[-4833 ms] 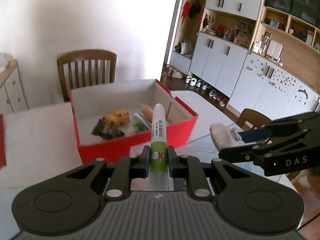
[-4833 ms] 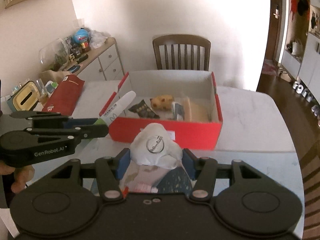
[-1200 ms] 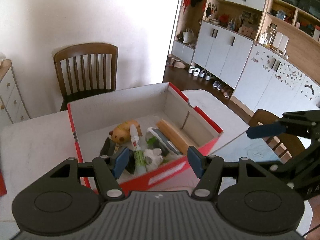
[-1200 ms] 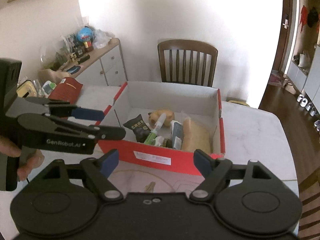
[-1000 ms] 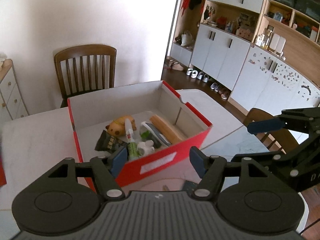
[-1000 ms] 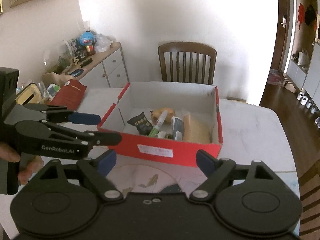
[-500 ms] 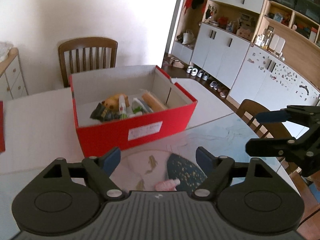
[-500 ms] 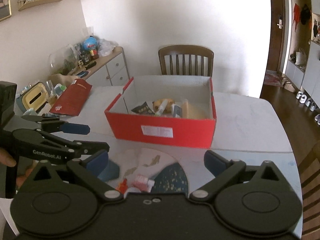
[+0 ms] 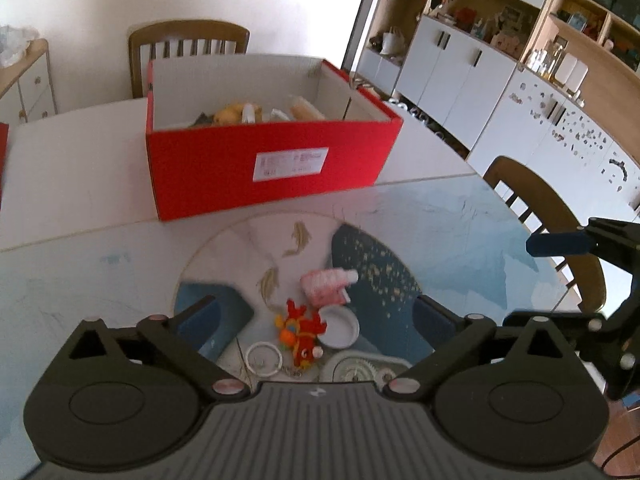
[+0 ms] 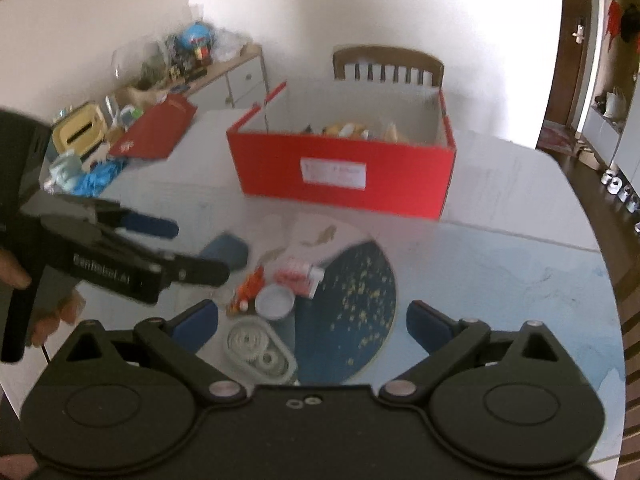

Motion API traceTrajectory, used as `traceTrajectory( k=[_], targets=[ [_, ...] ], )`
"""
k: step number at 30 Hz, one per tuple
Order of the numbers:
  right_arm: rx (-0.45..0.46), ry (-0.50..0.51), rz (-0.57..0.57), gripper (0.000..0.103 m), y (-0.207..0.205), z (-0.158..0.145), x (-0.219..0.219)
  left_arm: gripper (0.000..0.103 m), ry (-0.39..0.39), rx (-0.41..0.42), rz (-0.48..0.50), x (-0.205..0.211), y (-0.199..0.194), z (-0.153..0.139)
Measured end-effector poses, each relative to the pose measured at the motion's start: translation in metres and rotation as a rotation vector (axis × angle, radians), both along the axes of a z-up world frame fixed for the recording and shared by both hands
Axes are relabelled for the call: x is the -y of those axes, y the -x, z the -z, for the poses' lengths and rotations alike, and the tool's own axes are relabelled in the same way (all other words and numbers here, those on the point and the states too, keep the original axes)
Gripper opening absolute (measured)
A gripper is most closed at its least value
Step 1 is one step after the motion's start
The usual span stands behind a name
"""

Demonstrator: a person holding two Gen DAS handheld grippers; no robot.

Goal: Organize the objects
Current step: 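Move left gripper to red plush keychain while right gripper approaches grey gear tape dispenser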

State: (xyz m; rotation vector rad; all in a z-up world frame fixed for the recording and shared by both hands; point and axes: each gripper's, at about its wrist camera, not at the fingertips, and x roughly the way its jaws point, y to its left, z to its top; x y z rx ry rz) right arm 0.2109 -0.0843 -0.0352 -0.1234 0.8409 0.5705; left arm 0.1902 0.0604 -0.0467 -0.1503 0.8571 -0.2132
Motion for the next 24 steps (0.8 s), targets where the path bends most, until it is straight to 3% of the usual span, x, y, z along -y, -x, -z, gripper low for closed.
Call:
traceTrajectory(
  k=[5, 11, 24],
  targets=[
    [-0.007, 0.05, -0.049, 0.098, 0.009, 0.021, -0.009, 0.103, -0.013, -0.029, 0.0, 0.002, 0.001, 0.019],
    [-0.042, 0.079, -0.098, 0.098, 0.012, 0.042, -0.021, 0.103, -0.086, -0.062, 0.016, 0.004, -0.006, 0.046],
    [-0.097, 0.117, -0.126, 0.093, 0.004, 0.066, -0.038, 0.103, -0.036, -0.068, 0.022, -0.001, -0.023, 0.066]
  ],
)
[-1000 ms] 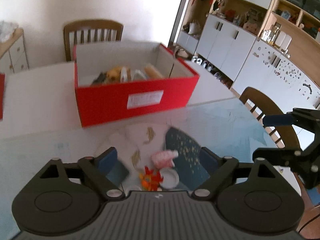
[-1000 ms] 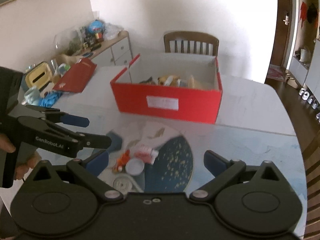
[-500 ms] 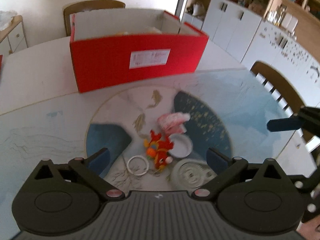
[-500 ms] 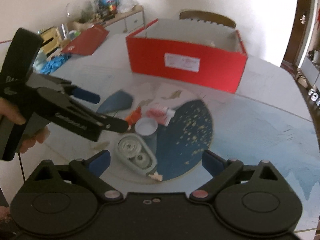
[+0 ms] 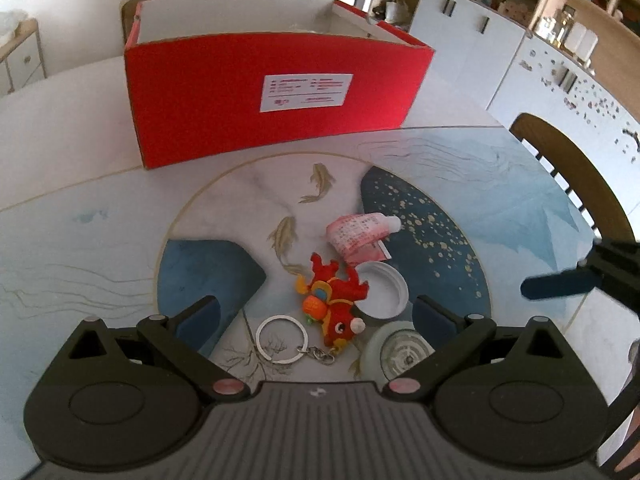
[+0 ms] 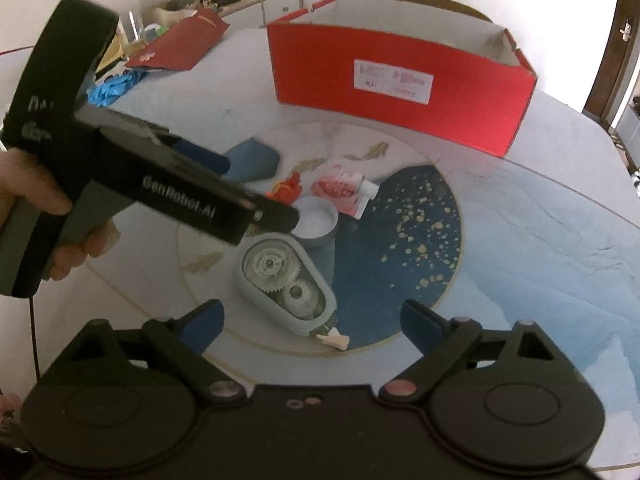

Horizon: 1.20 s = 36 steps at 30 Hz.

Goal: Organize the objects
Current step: 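Move left gripper to red plush keychain while right gripper approaches grey gear tape dispenser, then grasp red plush keychain with left gripper while right gripper grasps grey tape dispenser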

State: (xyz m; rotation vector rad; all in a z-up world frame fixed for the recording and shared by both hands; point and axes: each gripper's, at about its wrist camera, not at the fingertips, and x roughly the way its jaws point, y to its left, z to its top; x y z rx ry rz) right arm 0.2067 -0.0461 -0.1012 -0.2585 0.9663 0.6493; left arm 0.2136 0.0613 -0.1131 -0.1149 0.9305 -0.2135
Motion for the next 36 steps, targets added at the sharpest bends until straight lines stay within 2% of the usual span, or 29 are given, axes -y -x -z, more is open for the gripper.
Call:
traceTrajectory(
  k=[7, 12, 15, 17, 21, 28, 32, 36],
  targets=[
    [0.03, 0.013, -0.006, 0.085, 0.0, 0.007, -0.009, 0.102, 0.035, 0.017, -0.018, -0.005, -0.004, 0.004],
    [0.038, 0.022, -0.03, 0.081, -0.003, 0.011, -0.015, 0.099, 0.029, 0.046, 0.005, 0.002, -0.004, 0.002],
    [0.034, 0.026, -0.035, 0.078, -0.005, 0.013, -0.016, 0.089, 0.029, 0.041, 0.019, 0.005, -0.006, 0.002],
    [0.033, 0.026, -0.036, 0.076, -0.006, 0.014, -0.017, 0.07, 0.029, 0.033, 0.019, 0.006, -0.008, 0.004],
    [0.025, 0.023, -0.038, 0.068, -0.007, 0.015, -0.017, 0.065, 0.051, 0.022, 0.011, 0.004, -0.009, 0.006],
    [0.026, 0.026, -0.067, 0.06, -0.009, 0.017, -0.024, 0.04, 0.088, 0.007, 0.019, 0.004, -0.011, 0.007],
    [0.028, 0.034, -0.087, 0.06, -0.009, 0.018, -0.027, 0.038, 0.095, 0.003, 0.023, 0.004, -0.011, 0.007],
    [0.039, 0.04, -0.101, 0.053, -0.006, 0.017, -0.026, 0.037, 0.09, 0.004, 0.022, 0.006, -0.01, 0.007]
  ],
)
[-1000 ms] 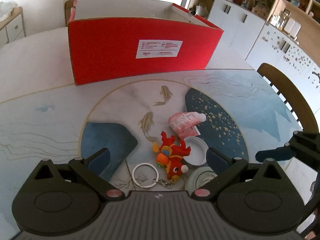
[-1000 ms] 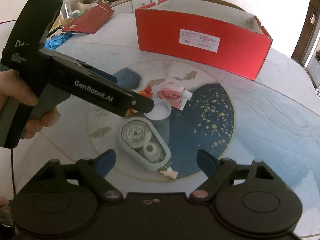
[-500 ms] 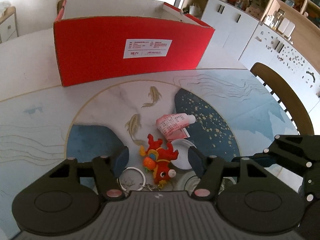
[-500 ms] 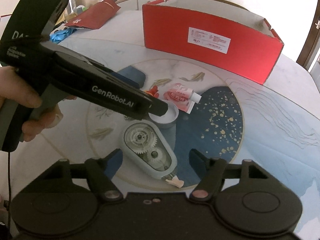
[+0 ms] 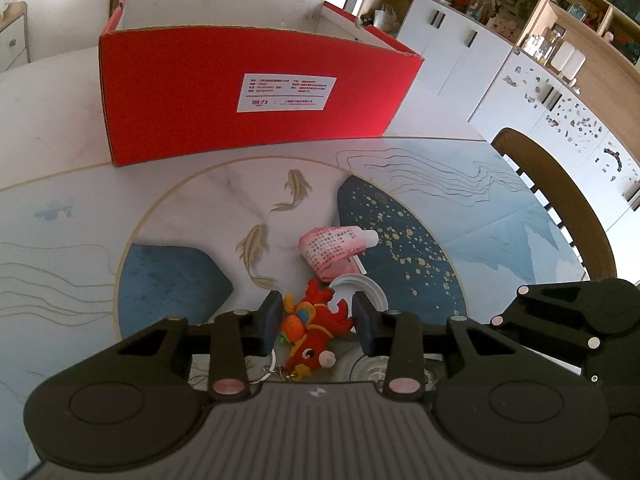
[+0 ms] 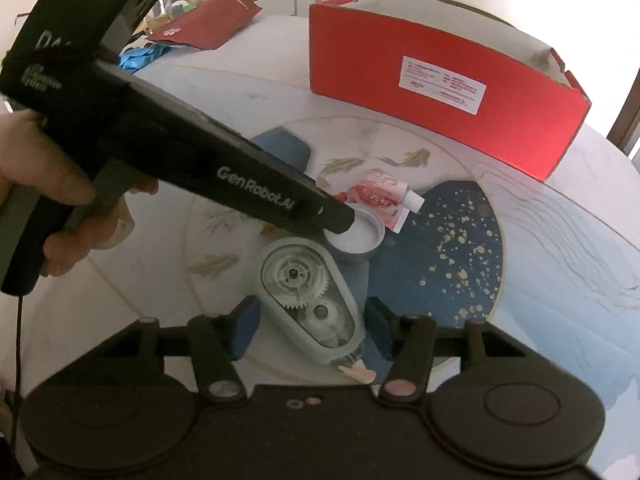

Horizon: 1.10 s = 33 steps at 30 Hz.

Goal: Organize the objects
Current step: 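Grasp red plush keychain with left gripper while right gripper grasps grey tape dispenser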

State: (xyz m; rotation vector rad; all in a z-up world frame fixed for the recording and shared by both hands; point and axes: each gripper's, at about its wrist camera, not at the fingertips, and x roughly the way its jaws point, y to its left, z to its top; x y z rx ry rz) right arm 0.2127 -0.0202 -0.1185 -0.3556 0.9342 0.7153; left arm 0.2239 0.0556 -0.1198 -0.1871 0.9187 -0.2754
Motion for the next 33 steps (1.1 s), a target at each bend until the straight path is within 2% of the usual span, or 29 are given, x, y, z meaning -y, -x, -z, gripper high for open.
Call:
traceTrajectory(
  k=[7, 14, 17, 21, 26, 28, 30, 33],
  targets=[
    [-0.011, -0.021, 0.008, 0.04, 0.013, -0.003, 0.004, 0.033, 0.009, 0.002, -0.021, -0.002, 0.004, -0.003],
    [-0.04, -0.087, 0.063, 0.039, 0.027, -0.01, 0.02, 0.03, 0.082, -0.022, -0.078, -0.017, 0.014, -0.005],
    [-0.049, -0.105, 0.092, 0.039, 0.031, -0.012, 0.029, 0.021, 0.105, -0.016, -0.093, -0.023, 0.021, -0.008],
    [-0.051, -0.071, 0.078, 0.039, 0.036, -0.007, 0.031, 0.019, 0.113, -0.019, -0.1, -0.026, 0.026, -0.01],
    [-0.038, -0.037, 0.051, 0.042, 0.038, 0.001, 0.026, 0.019, 0.097, -0.01, -0.086, -0.024, 0.027, -0.01],
    [-0.029, -0.022, 0.052, 0.057, 0.038, 0.003, 0.024, 0.019, 0.089, -0.004, -0.08, -0.023, 0.027, -0.01],
    [-0.026, -0.02, 0.05, 0.063, 0.038, 0.005, 0.022, 0.019, 0.082, 0.0, -0.077, -0.022, 0.027, -0.01],
    [-0.01, -0.009, 0.047, 0.064, 0.037, 0.007, 0.016, 0.019, 0.071, 0.004, -0.069, -0.02, 0.026, -0.01]
  ],
)
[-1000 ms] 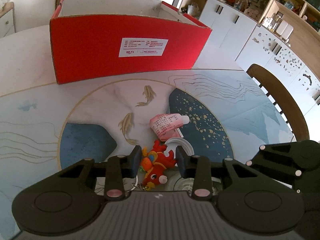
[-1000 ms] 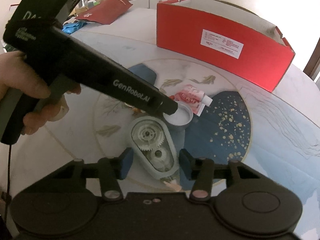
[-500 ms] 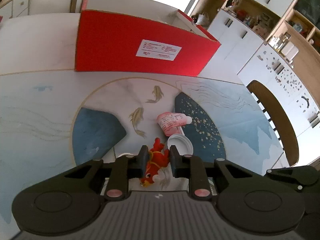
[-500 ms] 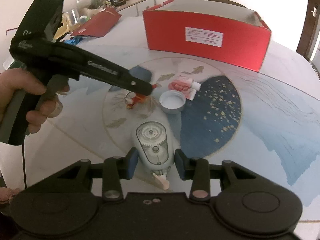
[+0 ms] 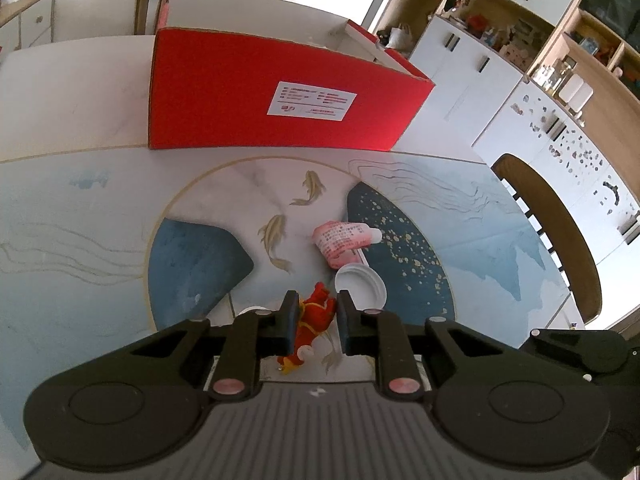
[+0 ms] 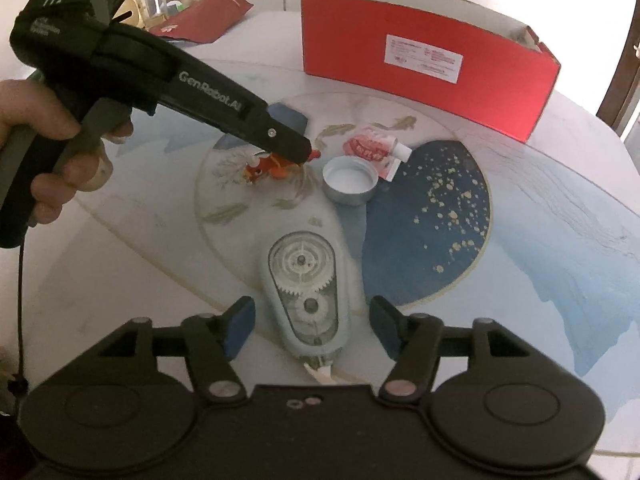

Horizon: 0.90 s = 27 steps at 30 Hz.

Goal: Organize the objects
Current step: 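Grasp red plush keychain with left gripper while right gripper grasps grey tape dispenser, then lift and carry the keychain and tape dispenser with both grippers over the box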

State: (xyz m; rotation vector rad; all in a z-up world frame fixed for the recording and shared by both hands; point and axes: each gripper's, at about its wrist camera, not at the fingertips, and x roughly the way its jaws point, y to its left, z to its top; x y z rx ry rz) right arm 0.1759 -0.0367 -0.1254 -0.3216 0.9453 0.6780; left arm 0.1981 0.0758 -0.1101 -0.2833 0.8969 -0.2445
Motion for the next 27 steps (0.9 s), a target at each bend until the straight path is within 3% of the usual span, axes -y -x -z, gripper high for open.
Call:
traceTrajectory(
  k=[6, 10, 14, 22, 27],
  targets=[
    [0.007, -0.002, -0.002, 0.06, -0.004, 0.0, -0.009, 0.019, -0.101, -0.003, 0.04, 0.007, -0.003, 0.006],
    [0.013, -0.008, 0.009, 0.051, -0.006, -0.001, -0.014, 0.019, -0.117, 0.001, 0.06, 0.006, -0.003, 0.011],
    [0.011, -0.015, 0.02, 0.05, -0.006, -0.002, -0.013, 0.019, -0.156, 0.014, 0.075, 0.011, 0.0, 0.01],
    [0.022, -0.053, 0.087, 0.049, -0.01, -0.027, -0.002, 0.015, -0.141, 0.024, 0.099, 0.012, 0.008, -0.002],
    [0.038, -0.092, 0.116, 0.049, -0.015, -0.054, 0.006, 0.015, -0.05, 0.022, 0.074, 0.002, 0.011, -0.015]
  ],
)
